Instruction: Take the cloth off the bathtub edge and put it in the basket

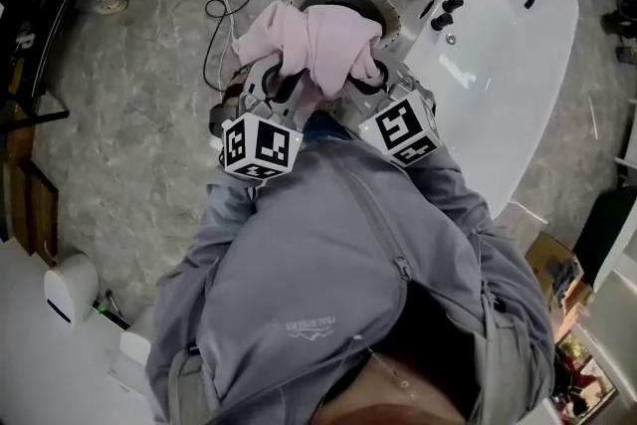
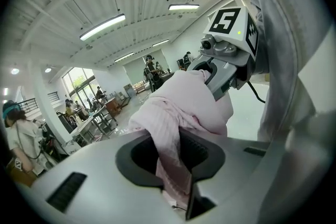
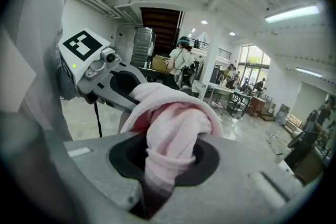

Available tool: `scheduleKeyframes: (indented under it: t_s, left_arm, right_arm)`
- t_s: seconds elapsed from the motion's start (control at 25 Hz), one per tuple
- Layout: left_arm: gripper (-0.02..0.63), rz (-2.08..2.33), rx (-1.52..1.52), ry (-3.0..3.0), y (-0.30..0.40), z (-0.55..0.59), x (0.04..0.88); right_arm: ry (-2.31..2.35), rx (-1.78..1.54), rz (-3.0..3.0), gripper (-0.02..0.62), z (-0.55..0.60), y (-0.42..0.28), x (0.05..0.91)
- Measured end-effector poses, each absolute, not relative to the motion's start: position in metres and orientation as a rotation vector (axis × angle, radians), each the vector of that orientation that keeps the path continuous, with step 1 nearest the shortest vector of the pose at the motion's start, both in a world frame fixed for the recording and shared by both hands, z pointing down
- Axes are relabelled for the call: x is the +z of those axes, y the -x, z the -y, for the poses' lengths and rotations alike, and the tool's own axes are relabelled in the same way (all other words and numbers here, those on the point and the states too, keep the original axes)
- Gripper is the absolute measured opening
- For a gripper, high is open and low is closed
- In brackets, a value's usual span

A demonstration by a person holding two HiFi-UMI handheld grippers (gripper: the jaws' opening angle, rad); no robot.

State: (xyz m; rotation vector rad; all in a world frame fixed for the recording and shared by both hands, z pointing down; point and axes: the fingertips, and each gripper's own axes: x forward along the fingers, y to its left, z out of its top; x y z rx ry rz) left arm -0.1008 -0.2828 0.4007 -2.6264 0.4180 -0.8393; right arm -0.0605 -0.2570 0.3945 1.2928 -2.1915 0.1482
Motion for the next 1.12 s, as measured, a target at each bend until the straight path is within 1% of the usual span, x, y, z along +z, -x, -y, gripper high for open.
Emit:
scheduleKeyframes:
  t_s: [0.52, 1.12]
  left_arm:
    - [0.081, -0.177, -0.793, 2.606, -0.025, 0.345, 0.407]
    - [0.081, 0.048, -0.736, 2.591, -0.071, 0.378, 0.397]
  right_arm:
    - [-1.503, 0.21, 2.09, 0.092, 0.312, -0.061, 0.4]
    - [-1.647, 0.294, 1.968, 0.092, 0.338, -0.103, 0.391]
